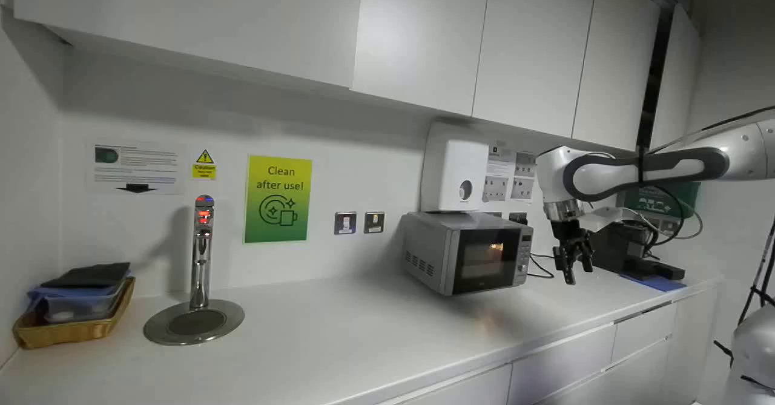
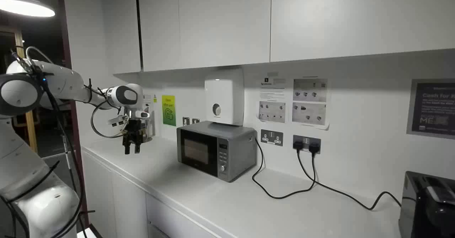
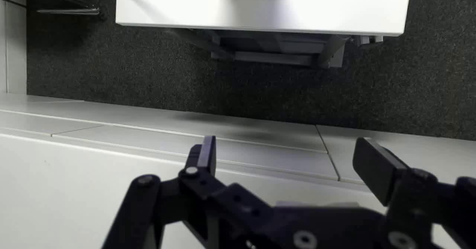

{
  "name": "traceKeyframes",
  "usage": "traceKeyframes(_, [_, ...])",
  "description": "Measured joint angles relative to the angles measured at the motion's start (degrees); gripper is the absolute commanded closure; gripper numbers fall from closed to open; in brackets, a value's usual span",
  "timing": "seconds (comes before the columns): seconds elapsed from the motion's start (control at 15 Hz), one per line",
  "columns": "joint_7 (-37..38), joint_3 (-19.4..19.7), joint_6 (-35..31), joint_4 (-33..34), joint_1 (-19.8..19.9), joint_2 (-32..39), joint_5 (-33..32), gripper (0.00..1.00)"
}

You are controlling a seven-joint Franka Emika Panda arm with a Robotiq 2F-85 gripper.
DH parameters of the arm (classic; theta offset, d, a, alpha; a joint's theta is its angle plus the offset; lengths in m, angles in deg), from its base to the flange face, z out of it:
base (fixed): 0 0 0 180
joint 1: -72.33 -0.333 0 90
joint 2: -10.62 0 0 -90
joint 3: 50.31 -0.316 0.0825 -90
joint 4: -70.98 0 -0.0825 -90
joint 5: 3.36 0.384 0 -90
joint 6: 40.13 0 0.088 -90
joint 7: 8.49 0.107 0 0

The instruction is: Press a button on the microwave

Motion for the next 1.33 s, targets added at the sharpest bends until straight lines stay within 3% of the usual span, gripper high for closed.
traceKeyframes(0.93, [0.0,0.4,-0.3,0.0,-0.5,0.1,0.2,0.00])
traceKeyframes(1.33, [2.4,3.9,-8.8,0.0,-0.5,0.9,5.7,0.00])
